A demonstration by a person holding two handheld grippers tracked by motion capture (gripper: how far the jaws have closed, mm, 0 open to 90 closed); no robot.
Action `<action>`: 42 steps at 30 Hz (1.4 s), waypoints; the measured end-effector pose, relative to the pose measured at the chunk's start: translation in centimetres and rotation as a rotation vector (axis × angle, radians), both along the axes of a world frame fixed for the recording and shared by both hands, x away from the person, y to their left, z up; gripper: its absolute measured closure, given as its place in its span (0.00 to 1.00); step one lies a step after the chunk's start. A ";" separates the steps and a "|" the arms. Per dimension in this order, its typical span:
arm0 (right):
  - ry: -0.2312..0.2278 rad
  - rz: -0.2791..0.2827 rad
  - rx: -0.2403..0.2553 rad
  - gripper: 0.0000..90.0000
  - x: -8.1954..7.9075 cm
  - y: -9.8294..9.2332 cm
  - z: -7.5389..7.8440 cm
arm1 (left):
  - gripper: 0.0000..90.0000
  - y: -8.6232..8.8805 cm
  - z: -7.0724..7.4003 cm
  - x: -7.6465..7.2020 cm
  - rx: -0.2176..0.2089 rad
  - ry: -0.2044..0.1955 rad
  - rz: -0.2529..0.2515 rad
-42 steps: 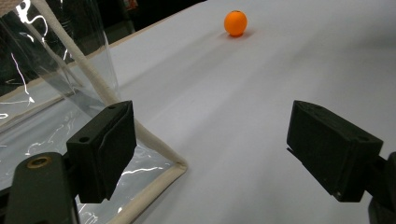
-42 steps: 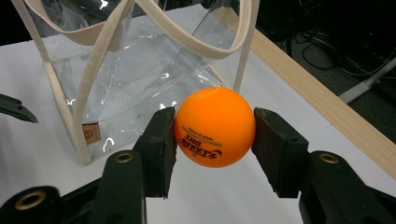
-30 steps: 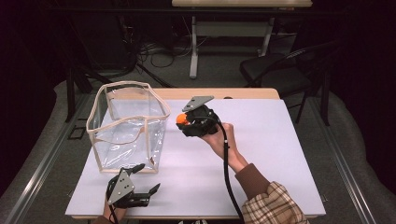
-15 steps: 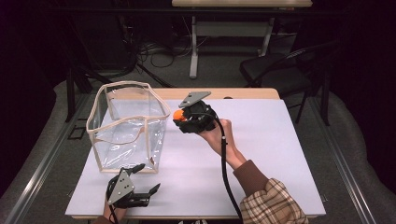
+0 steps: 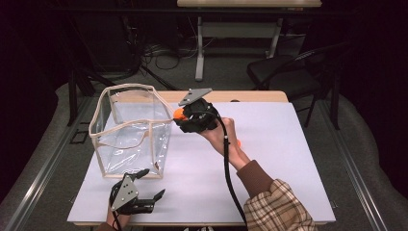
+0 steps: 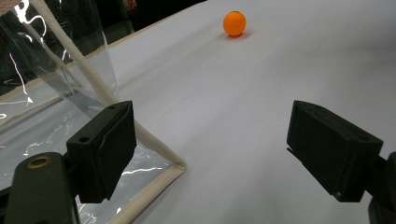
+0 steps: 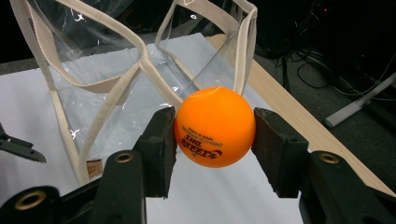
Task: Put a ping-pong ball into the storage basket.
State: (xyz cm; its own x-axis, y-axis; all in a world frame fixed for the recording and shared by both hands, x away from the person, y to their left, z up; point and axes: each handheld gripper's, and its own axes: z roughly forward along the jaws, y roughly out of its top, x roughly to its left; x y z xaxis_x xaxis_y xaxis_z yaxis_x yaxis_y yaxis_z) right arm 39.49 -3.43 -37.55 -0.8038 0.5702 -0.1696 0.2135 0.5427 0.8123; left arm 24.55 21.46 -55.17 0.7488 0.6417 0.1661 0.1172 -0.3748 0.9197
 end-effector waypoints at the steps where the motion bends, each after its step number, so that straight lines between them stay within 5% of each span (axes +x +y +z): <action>1: 0.000 -0.002 0.003 0.56 0.0 0.1 0.1 | 0.18 0.0 0.0 0.0 0.003 -0.002 -0.001; 42: 0.004 0.007 -0.021 0.56 1.8 2.9 1.5 | 0.18 0.0 0.0 0.0 -0.003 0.001 0.000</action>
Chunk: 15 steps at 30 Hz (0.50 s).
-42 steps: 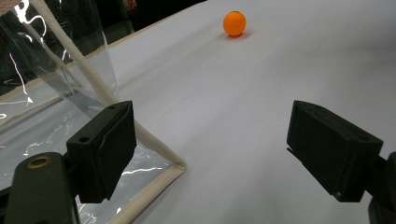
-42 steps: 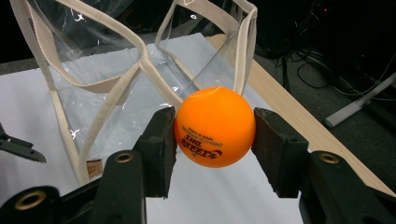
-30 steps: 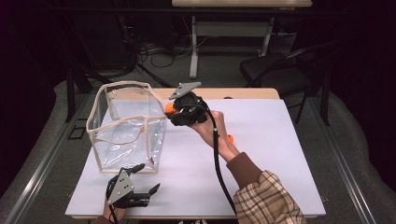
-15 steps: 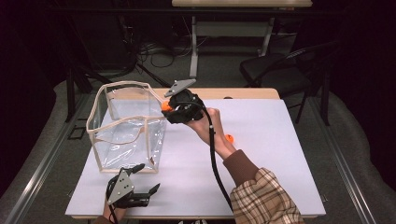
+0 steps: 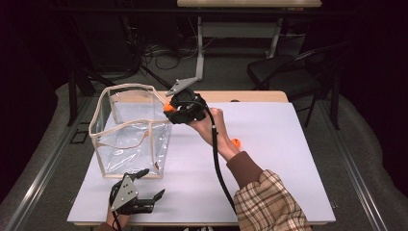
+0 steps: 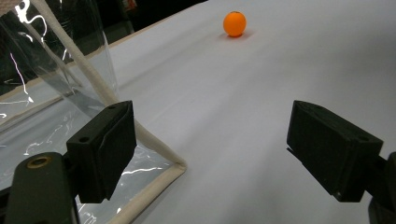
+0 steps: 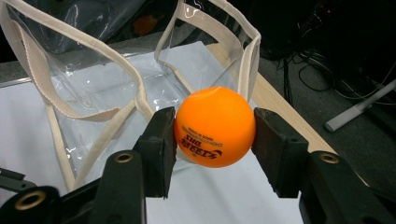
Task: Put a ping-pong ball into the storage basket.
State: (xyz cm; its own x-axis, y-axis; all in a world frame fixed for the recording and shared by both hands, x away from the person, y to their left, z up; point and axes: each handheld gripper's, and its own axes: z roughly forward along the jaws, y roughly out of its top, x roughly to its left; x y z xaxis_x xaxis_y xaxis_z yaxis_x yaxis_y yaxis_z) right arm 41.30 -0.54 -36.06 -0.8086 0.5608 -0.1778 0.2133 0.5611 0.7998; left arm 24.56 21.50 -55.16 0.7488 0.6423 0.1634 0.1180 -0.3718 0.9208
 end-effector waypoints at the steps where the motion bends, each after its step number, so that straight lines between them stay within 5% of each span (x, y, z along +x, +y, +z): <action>1: 0.001 0.001 -0.001 0.56 0.1 0.0 0.0 | 0.18 0.0 0.0 0.0 0.001 0.000 0.000; 15: 0.016 -0.010 0.000 0.56 1.2 0.8 0.1 | 0.18 0.0 0.0 0.0 -0.001 0.001 -0.001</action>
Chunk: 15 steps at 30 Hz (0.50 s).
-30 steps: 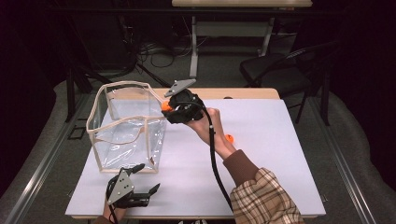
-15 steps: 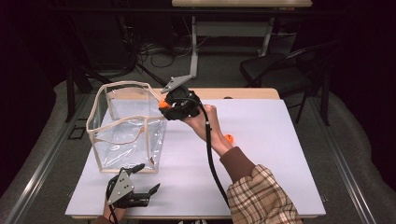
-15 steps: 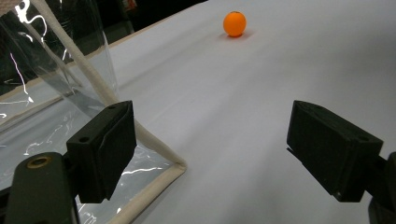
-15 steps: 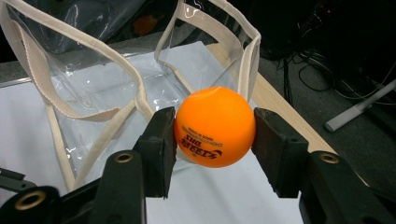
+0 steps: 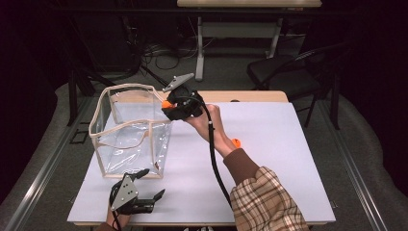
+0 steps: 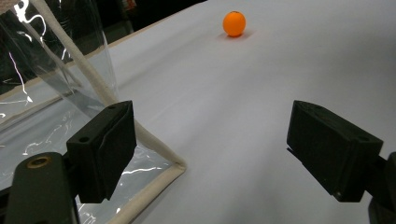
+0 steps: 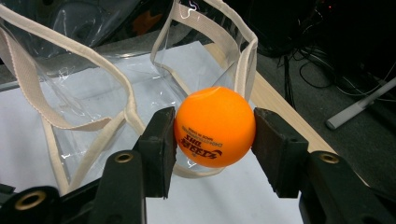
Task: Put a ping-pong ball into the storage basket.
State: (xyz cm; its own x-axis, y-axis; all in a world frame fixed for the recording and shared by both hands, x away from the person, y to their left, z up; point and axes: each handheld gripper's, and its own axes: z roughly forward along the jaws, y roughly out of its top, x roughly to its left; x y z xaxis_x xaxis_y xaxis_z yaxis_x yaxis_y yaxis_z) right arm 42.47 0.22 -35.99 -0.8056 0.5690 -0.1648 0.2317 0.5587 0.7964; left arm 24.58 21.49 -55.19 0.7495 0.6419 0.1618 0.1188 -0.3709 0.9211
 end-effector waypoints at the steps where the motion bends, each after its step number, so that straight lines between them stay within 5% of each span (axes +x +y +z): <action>1: 0.002 0.000 -0.002 0.56 0.1 0.1 0.0 | 0.18 0.0 0.0 0.0 -0.001 0.000 0.000; 15: 0.015 -0.015 -0.015 0.56 0.9 0.4 -0.1 | 0.18 0.0 0.0 0.0 0.000 0.000 -0.001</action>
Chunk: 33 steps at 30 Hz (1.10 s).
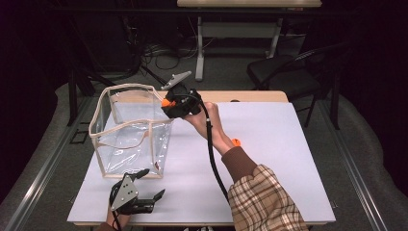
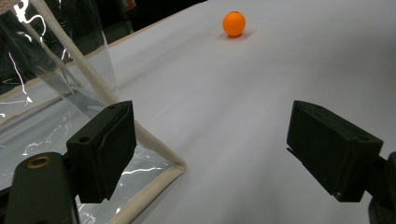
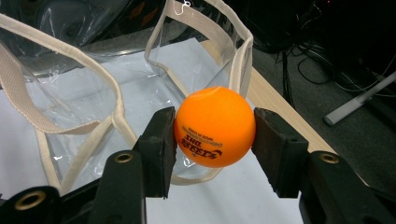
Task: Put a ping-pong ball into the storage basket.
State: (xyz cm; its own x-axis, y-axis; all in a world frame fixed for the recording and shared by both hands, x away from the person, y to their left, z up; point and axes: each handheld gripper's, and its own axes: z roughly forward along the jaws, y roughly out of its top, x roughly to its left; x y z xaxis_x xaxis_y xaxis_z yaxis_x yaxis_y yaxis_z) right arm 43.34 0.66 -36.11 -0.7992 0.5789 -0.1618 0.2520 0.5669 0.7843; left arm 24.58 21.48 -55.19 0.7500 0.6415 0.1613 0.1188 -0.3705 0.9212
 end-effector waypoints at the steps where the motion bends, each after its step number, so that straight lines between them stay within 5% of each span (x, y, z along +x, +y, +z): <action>1: 0.002 0.002 0.000 0.56 0.1 0.0 0.0 | 0.18 0.0 0.0 0.0 0.000 0.000 -0.001; 33: 0.038 0.015 -0.063 0.56 0.9 2.8 -1.2 | 0.18 0.0 0.0 0.0 0.000 -0.001 -0.004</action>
